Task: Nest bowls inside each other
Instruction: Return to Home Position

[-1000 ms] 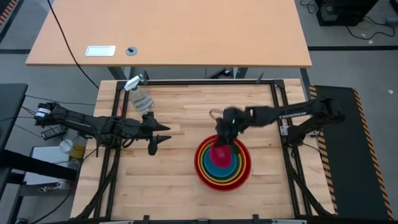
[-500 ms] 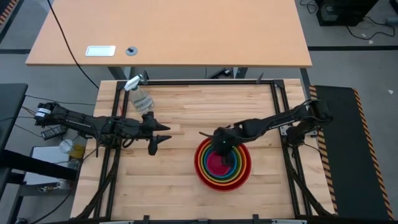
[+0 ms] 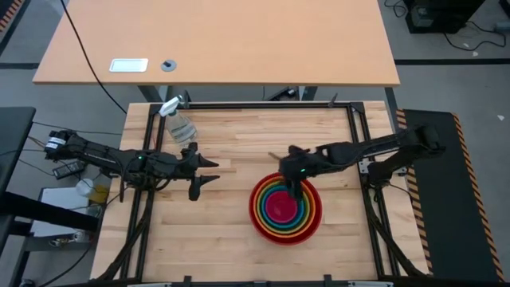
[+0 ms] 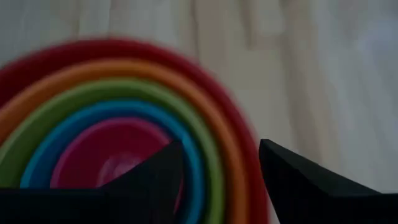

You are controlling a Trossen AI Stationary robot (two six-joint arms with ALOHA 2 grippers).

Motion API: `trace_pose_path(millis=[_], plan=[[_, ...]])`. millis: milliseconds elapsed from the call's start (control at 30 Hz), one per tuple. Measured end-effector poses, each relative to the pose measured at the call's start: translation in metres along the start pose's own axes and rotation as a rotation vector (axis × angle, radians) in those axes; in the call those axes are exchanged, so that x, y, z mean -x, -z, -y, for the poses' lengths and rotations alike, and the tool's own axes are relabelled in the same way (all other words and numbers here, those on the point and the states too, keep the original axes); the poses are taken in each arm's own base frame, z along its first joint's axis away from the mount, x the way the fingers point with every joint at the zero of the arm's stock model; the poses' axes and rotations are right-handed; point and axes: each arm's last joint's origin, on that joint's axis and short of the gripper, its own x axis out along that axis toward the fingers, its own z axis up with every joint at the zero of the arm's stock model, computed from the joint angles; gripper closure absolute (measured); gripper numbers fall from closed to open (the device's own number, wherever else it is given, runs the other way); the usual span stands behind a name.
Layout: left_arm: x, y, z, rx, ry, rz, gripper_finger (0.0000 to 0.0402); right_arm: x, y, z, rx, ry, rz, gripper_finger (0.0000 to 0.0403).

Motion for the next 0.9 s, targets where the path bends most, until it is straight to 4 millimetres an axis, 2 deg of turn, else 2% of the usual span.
trace_pose_path(millis=[133,267,500,767,900], plan=[[0.004,-0.001,0.003,-0.043,0.002,0.016,0.0202,0.018,0.016,0.011,-0.012,-0.008,0.16,0.0194],[0.011,-0.001,0.003,-0.064,-0.013,0.048,0.0202,0.038,0.04,0.025,-0.05,0.002,0.315,0.02],[0.033,0.015,-0.009,-0.011,-0.025,0.152,0.0202,0.068,0.08,0.041,-0.092,0.018,0.647,0.0204],[0.056,0.036,-0.023,0.066,-0.02,0.325,0.0202,0.078,0.122,0.054,-0.132,0.084,0.893,0.0204],[0.065,0.047,-0.029,0.101,-0.011,0.406,0.0202,0.078,0.14,0.059,-0.176,0.097,0.939,0.0204]])
